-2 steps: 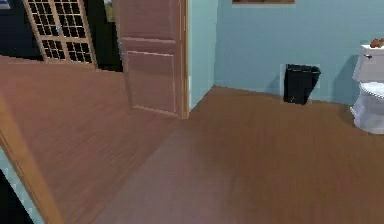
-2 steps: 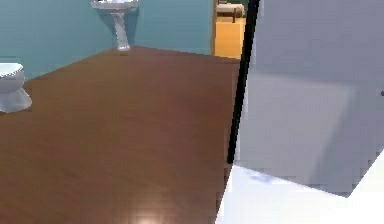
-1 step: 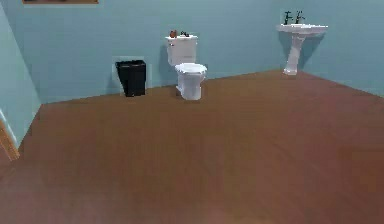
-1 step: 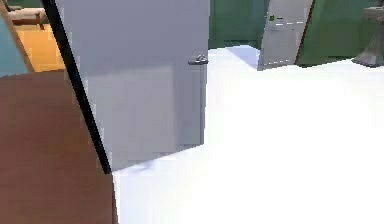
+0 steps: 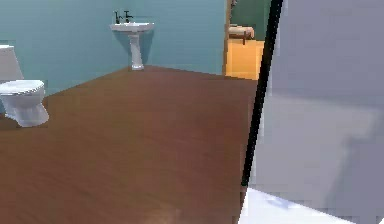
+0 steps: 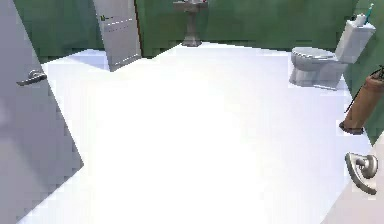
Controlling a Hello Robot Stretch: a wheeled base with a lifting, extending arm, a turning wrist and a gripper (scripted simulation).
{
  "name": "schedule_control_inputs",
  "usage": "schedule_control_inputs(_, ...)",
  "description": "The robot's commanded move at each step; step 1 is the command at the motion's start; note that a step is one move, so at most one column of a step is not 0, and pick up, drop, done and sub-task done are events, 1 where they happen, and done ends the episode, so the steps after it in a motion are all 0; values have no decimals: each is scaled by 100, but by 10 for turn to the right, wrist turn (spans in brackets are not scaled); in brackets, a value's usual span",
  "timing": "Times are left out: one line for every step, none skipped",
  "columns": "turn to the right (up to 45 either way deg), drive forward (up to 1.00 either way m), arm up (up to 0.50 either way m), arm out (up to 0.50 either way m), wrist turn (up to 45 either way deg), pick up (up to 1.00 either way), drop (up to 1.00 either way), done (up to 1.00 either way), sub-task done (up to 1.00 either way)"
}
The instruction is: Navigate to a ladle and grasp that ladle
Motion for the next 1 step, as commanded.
schedule_control_inputs(0, 10, 0, 0, 0, 0, 0, 0, 0)
